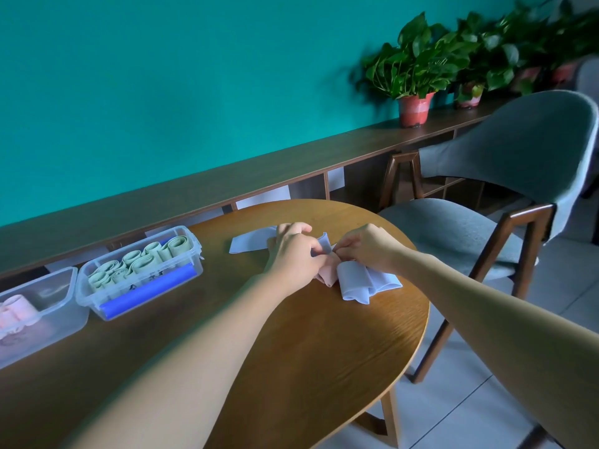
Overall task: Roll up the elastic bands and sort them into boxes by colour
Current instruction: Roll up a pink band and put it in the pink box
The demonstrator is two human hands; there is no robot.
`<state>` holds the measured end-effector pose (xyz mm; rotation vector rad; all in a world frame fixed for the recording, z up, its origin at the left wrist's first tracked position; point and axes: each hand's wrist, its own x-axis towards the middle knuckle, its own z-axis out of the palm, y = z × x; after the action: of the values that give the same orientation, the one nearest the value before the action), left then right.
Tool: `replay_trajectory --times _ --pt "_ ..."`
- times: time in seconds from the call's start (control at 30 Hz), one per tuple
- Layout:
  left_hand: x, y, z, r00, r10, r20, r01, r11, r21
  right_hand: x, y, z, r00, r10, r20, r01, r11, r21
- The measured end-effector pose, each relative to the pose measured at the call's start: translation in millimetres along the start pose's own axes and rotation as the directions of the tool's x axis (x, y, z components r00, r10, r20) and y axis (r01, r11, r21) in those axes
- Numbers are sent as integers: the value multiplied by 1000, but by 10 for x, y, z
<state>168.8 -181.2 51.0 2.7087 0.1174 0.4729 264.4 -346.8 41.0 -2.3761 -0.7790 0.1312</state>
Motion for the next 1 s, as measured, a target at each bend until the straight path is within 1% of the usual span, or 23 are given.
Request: replay_trajectory --times 0.07,0.13,0.3,0.43,0.53,0.6,0.73,0.83,1.0 --pt "26 0 7 1000 -16 5 16 1000 -8 -10 -22 -21 1000 3 1 -3 1000 17" --pt "37 14 -22 1000 -29 -9 29 1000 -5 -27 -66 -57 1000 3 -8 -2 997 76" --pt "14 97 -305 989 -66 -133 60 997 -50 -127 -287 -227 996 -51 -70 65 974 218" --pt "-78 156 -645 962 -112 -248 81 988 -133 -192 -576 -314 983 -88 -159 136 935 327" --pt "-249 179 -950 938 -141 -316 73 974 -216 -318 -906 -367 971 -116 -211 199 877 438" --pt "-411 173 -1171 923 -152 -352 64 966 -250 -436 -1158 -389 963 -141 -229 244 818 521" --pt "-790 27 -1565 885 -232 -403 101 941 -322 -657 -1660 -317 950 -222 -219 311 693 651" --pt "-1129 -185 -1817 852 -287 -439 116 919 -377 -798 -2056 -152 936 -269 -228 350 639 685" --pt "-1827 -409 -2263 851 -248 -464 77 931 -356 -1001 -2706 233 918 -332 -215 380 589 713"
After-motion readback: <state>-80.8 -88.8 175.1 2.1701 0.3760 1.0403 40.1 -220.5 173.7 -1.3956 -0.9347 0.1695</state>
